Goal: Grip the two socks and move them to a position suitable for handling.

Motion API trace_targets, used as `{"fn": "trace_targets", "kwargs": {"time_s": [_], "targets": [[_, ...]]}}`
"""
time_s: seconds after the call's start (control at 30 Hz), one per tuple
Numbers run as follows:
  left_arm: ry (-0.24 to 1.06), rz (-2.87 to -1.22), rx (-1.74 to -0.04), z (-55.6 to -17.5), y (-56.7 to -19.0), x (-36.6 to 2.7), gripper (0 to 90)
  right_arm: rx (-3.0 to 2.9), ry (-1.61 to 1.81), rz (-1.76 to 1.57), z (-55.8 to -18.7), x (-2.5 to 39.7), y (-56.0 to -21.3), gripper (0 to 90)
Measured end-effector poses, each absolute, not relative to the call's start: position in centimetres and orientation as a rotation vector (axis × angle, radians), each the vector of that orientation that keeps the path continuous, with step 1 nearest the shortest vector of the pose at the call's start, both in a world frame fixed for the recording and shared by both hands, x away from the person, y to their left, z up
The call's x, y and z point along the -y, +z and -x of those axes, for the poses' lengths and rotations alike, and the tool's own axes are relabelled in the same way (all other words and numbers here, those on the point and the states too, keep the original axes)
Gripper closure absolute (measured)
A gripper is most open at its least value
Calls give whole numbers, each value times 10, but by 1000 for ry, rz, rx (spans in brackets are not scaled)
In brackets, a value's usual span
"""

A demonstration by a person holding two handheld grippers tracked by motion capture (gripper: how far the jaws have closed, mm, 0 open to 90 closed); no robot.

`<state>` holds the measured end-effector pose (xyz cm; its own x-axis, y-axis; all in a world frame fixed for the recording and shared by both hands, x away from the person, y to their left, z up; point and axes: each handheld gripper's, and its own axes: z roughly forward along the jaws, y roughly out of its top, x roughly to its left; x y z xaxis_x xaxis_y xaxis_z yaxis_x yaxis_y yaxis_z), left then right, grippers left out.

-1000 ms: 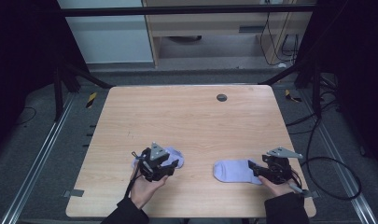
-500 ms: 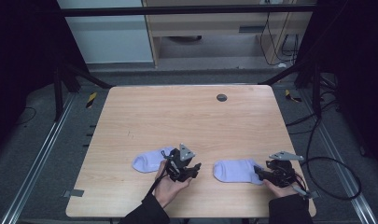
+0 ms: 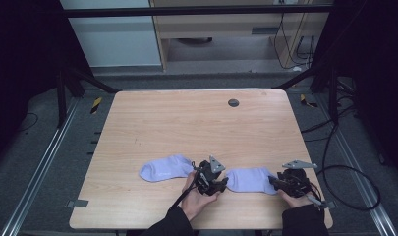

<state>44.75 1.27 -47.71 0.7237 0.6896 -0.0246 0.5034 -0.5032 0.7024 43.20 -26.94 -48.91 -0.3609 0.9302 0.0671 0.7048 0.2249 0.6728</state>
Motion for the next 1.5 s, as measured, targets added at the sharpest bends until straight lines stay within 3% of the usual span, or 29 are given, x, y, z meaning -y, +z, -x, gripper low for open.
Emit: {"fn": "trace_targets", "kwargs": {"time_s": [0.3, 0.63, 1.0, 1.5], "targets": [[319, -2242, -925, -453, -490, 1, 641, -2192, 882, -1521, -433, 268, -491, 693], [279, -2237, -948, -455, -492, 2, 881, -2212, 884, -1512, -432, 267, -489, 847], [265, -2191, -923, -449, -469, -23, 889, -2184, 990, -1436, -422, 256, -463, 853], [353, -2170, -957, -422, -446, -109, 888, -2282, 1132, -1281, -413, 189, -446, 853]]}}
